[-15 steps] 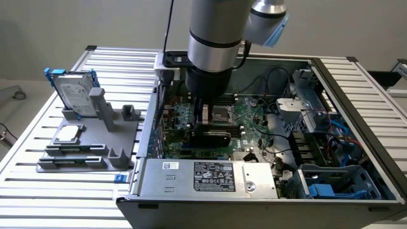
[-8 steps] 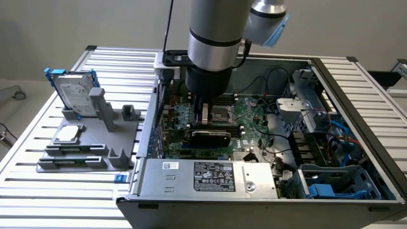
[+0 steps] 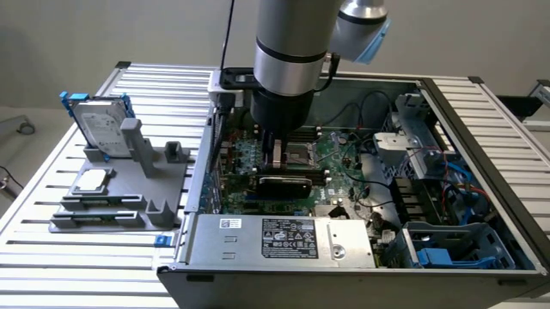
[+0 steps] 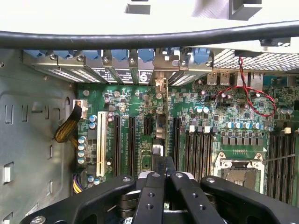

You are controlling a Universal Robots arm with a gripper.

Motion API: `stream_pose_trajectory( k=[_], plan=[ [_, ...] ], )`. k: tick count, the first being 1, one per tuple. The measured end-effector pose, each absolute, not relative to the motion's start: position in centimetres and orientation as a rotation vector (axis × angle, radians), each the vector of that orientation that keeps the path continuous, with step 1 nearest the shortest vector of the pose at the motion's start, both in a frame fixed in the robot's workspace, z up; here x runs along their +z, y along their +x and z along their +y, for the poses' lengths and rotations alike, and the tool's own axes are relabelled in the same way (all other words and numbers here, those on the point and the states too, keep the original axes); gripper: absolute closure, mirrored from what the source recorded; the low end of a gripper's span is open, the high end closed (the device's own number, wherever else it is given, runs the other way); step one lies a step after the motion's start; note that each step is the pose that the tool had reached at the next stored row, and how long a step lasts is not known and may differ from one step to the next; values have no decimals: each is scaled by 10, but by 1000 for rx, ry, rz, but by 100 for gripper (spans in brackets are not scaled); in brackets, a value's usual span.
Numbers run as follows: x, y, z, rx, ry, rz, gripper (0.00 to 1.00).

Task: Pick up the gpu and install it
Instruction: 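Press down on the gpu until it lock into place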

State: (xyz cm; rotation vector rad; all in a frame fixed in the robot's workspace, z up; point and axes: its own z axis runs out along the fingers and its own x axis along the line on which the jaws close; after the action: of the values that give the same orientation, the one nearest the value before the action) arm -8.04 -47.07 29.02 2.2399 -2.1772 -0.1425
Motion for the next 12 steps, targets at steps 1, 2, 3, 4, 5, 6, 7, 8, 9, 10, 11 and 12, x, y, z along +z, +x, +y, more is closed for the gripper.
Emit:
stream_pose_trajectory(
  k=[1, 2, 3, 4, 5, 6, 7, 8, 9, 10, 11, 12],
  plan=[
    [290, -80, -471, -143, 2240, -2177, 89],
    [290, -80, -471, -142, 2240, -2177, 89],
    [290, -80, -471, -142, 2240, -2177, 89],
    [290, -80, -471, -142, 2240, -2177, 89],
    [290, -80, -471, -142, 2240, -2177, 89],
    [290, -80, -471, -142, 2240, -2177, 89],
    [290, -80, -471, -143, 2240, -2177, 89],
    [290, -80, -471, -142, 2240, -2177, 89],
    [290, -81, -471, -143, 2240, -2177, 89],
    [290, -81, -470, -142, 2240, -2177, 89],
    [290, -82, -470, -141, 2241, -2178, 89],
    [290, -82, -469, -140, 2241, -2178, 89]
  ],
)
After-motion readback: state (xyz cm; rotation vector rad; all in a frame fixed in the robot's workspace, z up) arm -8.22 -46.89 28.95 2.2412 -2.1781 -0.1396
